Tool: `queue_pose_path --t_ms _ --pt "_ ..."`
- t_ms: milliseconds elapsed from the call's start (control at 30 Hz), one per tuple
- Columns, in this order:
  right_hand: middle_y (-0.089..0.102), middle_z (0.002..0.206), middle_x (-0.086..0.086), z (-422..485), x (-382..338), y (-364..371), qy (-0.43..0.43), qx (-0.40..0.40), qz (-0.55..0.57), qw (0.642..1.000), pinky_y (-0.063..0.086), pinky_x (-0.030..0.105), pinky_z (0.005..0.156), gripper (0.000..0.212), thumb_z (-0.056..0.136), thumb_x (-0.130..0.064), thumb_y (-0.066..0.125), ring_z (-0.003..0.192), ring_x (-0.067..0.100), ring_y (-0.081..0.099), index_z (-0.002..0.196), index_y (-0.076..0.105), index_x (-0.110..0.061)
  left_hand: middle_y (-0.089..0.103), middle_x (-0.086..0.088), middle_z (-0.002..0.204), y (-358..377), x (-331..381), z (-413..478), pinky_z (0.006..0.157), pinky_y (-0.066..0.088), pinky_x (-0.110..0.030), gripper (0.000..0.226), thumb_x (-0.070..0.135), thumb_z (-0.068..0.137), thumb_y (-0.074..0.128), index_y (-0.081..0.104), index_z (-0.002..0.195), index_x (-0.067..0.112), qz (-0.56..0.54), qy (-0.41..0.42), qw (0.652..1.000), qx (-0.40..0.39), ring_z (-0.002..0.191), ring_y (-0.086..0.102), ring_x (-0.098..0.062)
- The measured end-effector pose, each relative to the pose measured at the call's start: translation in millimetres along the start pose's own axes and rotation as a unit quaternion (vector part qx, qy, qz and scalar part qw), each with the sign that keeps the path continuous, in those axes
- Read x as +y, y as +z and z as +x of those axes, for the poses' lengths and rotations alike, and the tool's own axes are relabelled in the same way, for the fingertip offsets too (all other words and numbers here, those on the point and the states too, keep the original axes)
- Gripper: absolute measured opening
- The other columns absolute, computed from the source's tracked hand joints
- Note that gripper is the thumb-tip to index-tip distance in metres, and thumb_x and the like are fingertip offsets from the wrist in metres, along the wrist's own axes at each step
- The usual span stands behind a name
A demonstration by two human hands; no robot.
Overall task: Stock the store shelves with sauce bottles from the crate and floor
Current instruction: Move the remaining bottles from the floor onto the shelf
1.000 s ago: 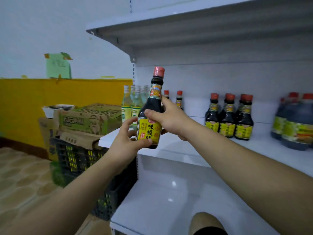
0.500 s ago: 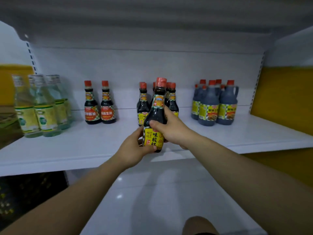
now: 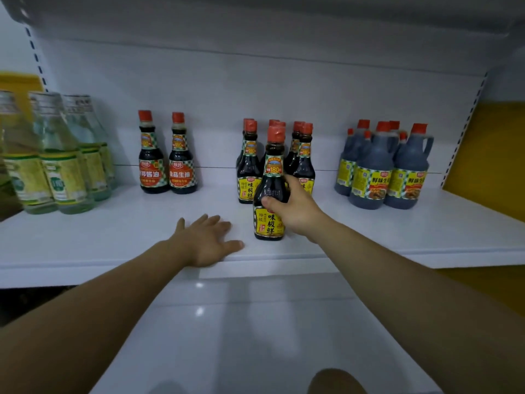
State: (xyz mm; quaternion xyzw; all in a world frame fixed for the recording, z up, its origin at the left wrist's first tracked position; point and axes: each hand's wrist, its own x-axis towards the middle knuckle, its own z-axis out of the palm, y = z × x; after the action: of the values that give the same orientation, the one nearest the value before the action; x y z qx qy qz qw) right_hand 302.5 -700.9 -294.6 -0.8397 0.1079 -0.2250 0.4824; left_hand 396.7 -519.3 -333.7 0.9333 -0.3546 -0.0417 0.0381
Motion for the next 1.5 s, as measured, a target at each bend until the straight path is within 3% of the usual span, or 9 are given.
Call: queue_pose_path --t_ms 100,300,467,600,867,1167,1267,1367,1500 --pt "0.056 0.124 -0.005 17 3 9 -0.005 -0.012 -0.014 1.000 0.043 0.031 0.093 0.064 0.091 -0.031 0.065 0.113 0.017 0.053 0.146 0.032 -0.025 -0.002 0.005 0.161 5 -2 4 0.114 -0.001 -0.060 0.077 0.077 0.084 0.019 0.008 0.150 0.039 0.002 -0.007 1.000 -0.017 0.148 -0.003 -0.020" --pt "0.052 0.125 -0.006 49 10 25 -0.017 -0.021 -0.017 0.999 0.036 0.024 0.087 0.062 0.096 -0.030 0.059 0.109 0.012 0.050 0.149 0.028 -0.024 -0.004 0.005 0.161 7 -4 7 0.115 -0.001 -0.058 0.077 0.076 0.085 0.017 0.004 0.151 0.038 0.015 -0.003 1.000 -0.025 0.148 -0.005 -0.020" --pt "0.045 0.143 0.002 75 18 39 -0.019 -0.008 -0.036 0.999 0.040 0.034 0.102 0.067 0.094 -0.037 0.060 0.126 0.022 0.047 0.150 0.026 -0.026 -0.002 0.006 0.161 8 -7 9 0.116 -0.002 -0.056 0.076 0.075 0.085 0.020 0.006 0.150 0.039 0.001 -0.002 1.000 -0.026 0.148 -0.005 -0.019" --pt "0.037 0.150 -0.001 85 22 39 -0.017 -0.007 -0.046 0.999 0.032 0.027 0.101 0.067 0.095 -0.036 0.058 0.133 0.021 0.040 0.151 0.024 -0.024 -0.002 0.006 0.161 8 -6 9 0.116 -0.002 -0.056 0.076 0.075 0.085 0.020 0.007 0.150 0.039 -0.005 -0.002 1.000 -0.026 0.148 -0.004 -0.018" --pt "0.048 0.138 -0.005 89 20 35 -0.013 -0.031 -0.014 0.999 0.033 0.023 0.092 0.063 0.098 -0.029 0.056 0.112 0.008 0.043 0.151 0.024 -0.024 -0.003 0.006 0.161 7 -5 8 0.116 -0.003 -0.055 0.075 0.073 0.086 0.020 0.005 0.151 0.038 -0.007 -0.003 1.000 -0.029 0.148 -0.006 -0.018" --pt "0.045 0.144 -0.004 90 21 35 0.003 -0.040 -0.027 0.999 0.033 0.025 0.092 0.067 0.098 -0.031 0.055 0.123 0.013 0.045 0.153 0.018 -0.025 0.001 0.006 0.161 8 -6 11 0.116 -0.002 -0.056 0.074 0.073 0.086 0.025 0.010 0.151 0.038 -0.016 -0.003 1.000 -0.021 0.148 -0.002 -0.019" --pt "0.041 0.148 0.000 88 18 34 0.014 -0.028 -0.038 0.999 0.036 0.026 0.096 0.077 0.094 -0.033 0.061 0.132 0.021 0.042 0.154 0.015 -0.023 0.006 0.006 0.161 8 -8 8 0.116 -0.001 -0.055 0.073 0.072 0.086 0.033 0.018 0.149 0.039 -0.055 0.002 0.998 -0.014 0.148 0.002 -0.018" --pt "0.022 0.158 0.005 84 9 27 0.020 0.012 -0.082 0.996 0.031 0.034 0.110 0.091 0.089 -0.040 0.067 0.143 0.026 0.029 0.155 0.008 -0.017 0.011 0.006 0.160 -1 -13 2 0.118 0.003 -0.052 0.070 0.066 0.087 0.041 0.024 0.148 0.036 -0.101 0.009 0.995 0.003 0.148 0.004 -0.015" --pt "0.022 0.157 0.009 66 -20 17 -0.038 0.074 -0.160 0.984 0.032 0.040 0.110 0.087 0.088 -0.044 0.065 0.140 0.030 0.031 0.154 0.015 -0.016 0.014 0.007 0.159 -24 -25 -21 0.118 0.008 -0.050 0.072 0.063 0.086 0.048 0.024 0.148 0.036 -0.107 -0.012 0.994 0.031 0.147 0.008 -0.015"
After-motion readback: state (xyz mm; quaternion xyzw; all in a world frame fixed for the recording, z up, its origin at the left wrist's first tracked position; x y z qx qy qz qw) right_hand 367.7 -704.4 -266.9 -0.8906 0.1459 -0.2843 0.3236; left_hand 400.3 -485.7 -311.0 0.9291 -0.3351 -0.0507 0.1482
